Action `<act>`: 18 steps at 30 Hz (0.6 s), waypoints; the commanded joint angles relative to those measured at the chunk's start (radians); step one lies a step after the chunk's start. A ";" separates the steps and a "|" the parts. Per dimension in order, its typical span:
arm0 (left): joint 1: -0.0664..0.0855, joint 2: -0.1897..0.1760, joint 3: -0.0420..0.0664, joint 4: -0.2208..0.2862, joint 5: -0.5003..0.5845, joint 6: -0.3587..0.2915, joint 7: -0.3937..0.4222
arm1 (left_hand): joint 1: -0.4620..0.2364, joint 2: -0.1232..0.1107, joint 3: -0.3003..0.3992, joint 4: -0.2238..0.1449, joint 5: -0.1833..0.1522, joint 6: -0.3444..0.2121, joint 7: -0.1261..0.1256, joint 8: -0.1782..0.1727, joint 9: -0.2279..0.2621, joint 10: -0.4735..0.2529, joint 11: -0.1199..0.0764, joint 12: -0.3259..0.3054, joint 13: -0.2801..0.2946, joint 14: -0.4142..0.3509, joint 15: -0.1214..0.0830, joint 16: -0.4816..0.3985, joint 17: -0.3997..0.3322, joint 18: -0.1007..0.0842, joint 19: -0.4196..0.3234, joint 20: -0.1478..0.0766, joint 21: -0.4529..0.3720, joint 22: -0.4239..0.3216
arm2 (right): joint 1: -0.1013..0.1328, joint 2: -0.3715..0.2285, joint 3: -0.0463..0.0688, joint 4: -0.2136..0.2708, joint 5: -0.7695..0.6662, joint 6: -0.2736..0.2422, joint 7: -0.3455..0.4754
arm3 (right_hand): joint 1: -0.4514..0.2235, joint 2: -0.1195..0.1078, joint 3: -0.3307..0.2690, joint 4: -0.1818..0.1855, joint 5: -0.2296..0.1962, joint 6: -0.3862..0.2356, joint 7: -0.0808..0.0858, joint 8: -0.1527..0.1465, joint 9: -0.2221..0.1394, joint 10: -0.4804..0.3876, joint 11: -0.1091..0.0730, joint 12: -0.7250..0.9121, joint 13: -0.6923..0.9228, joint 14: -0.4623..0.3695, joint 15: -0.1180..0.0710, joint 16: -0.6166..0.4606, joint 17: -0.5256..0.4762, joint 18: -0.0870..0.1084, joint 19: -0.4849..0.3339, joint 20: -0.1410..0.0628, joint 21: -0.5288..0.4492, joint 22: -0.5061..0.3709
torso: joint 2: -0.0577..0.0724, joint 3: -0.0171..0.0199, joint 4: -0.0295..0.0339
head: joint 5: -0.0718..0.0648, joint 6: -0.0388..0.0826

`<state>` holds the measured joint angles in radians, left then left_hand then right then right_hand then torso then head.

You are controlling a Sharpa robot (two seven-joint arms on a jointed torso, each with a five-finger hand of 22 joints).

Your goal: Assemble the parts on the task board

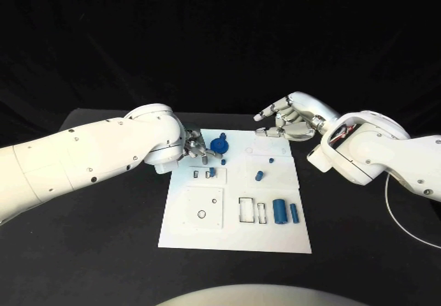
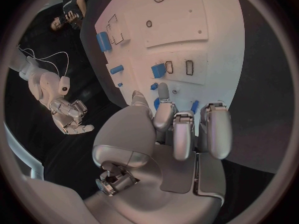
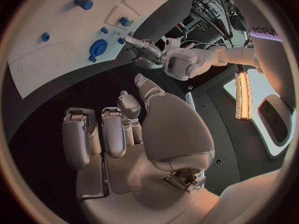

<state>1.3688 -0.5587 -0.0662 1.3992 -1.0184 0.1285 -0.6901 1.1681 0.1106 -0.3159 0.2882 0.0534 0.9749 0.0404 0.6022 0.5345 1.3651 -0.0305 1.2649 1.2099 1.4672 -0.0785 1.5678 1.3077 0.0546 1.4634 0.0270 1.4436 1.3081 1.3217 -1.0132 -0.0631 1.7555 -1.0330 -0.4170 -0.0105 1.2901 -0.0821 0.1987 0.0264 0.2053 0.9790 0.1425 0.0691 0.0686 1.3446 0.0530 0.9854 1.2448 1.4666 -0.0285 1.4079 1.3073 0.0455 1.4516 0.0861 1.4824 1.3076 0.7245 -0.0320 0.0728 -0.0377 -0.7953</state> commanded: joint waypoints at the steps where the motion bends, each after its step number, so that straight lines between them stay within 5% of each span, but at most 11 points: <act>1: 0.000 0.014 0.000 -0.012 -0.017 0.067 -0.067 | -0.001 0.013 -0.007 0.001 -0.006 -0.008 -0.001 0.005 0.004 0.008 0.002 0.004 0.001 0.104 -0.007 0.003 0.263 -0.011 0.020 -0.003 0.003 0.066 | 0.000 0.001 0.000 -0.002 0.000 0.011 -0.008 | -0.005 0.001 -0.007 0.001 0.006 0.004 0.002 0.000 0.001 0.006 0.000 0.003 -0.001 0.061 0.007 0.000 0.064 0.000 0.006 0.000 0.001 0.067 | 0.001 -0.0003 -0.0003 | -0.001 -0.003; 18: 0.000 0.040 -0.001 -0.043 -0.024 0.153 -0.098 | 0.021 0.020 -0.006 -0.005 -0.005 -0.026 0.002 0.013 0.027 -0.007 0.004 -0.015 -0.018 0.104 -0.005 0.003 0.263 -0.007 0.012 -0.002 -0.005 0.053 | 0.000 0.003 0.000 -0.007 0.000 0.016 -0.013 | -0.008 0.000 -0.011 0.003 0.010 0.003 0.002 0.000 0.000 0.005 0.000 0.002 -0.002 0.061 0.007 -0.001 0.064 0.000 0.005 0.000 0.001 0.066 | -0.001 -0.0003 0.0014 | -0.002 -0.019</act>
<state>1.3681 -0.5209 -0.0674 1.3571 -1.0326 0.2344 -0.6961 1.1844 0.1269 -0.3186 0.2854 0.0534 0.9571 0.0408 0.6110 0.5608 1.3614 -0.0269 1.2539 1.1923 1.4672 -0.0784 1.5678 1.3075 0.0546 1.4634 0.0270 1.4435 1.3079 1.3217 -1.0121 -0.0631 1.7492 -1.0309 -0.4144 -0.0200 1.2901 -0.0821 0.1960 0.0291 0.2091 0.9790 0.1425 0.0691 0.0684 1.3446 0.0530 0.9854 1.2435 1.4666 -0.0285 1.4079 1.3080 0.0455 1.4517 0.0861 1.4824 1.3074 0.7248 -0.0326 0.0737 -0.0406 -0.8124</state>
